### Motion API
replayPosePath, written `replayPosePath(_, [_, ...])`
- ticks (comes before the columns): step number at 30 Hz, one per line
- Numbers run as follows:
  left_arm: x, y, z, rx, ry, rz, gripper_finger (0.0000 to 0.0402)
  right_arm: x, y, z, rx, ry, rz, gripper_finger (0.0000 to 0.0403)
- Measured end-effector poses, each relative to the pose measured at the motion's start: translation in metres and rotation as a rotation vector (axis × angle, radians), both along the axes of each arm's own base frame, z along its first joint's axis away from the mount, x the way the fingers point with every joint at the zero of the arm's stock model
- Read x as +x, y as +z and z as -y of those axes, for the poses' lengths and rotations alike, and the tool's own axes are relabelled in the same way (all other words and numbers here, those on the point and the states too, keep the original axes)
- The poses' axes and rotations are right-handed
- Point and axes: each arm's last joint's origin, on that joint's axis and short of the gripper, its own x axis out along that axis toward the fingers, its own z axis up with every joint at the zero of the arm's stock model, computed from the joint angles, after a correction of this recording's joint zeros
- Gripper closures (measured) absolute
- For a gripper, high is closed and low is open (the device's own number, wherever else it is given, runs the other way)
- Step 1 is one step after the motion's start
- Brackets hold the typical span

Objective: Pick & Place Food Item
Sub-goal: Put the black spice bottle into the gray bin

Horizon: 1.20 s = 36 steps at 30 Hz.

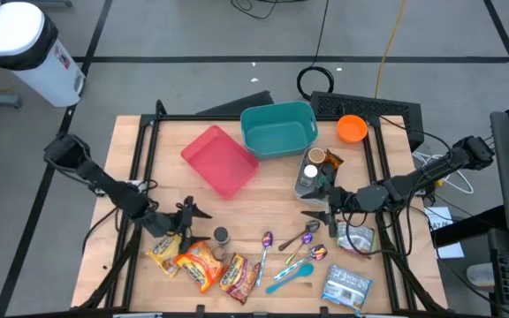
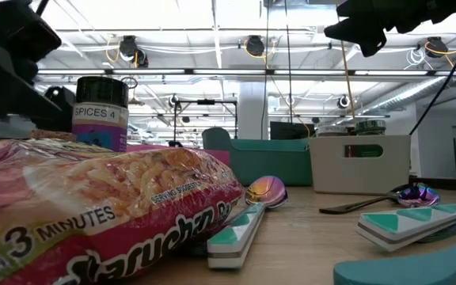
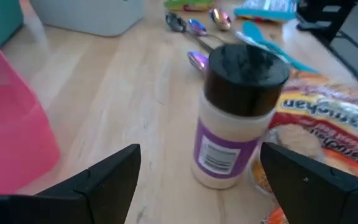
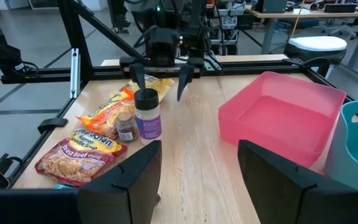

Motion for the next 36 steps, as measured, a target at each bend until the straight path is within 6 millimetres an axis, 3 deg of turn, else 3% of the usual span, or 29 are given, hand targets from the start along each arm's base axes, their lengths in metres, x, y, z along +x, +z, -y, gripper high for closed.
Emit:
replayPosePath(10, [0.016,-0.013,0.003,0.032,-0.031,0.033,0.0062,0.000,0.000,0.000,0.000,0.000,0.000,0.0200])
replayPosePath(20, [0.047,-0.014,0.012,0.146,-0.100,0.016,0.0062,0.000,0.000,0.000,0.000,0.000,0.001,0.0200])
replayPosePath(26, [0.063,-0.013,0.006,0.147,-0.072,0.009,0.0065,0.000,0.000,0.000,0.000,0.000,0.001,0.0200])
replayPosePath(30, [0.064,-0.017,0.000,0.131,-0.044,-0.022,0.0102,0.000,0.000,0.000,0.000,0.000,0.001,0.0200])
replayPosePath(36, [0.068,-0.018,-0.010,0.114,0.006,-0.037,0.0205,0.000,0.000,0.000,0.000,0.000,0.001,0.0200])
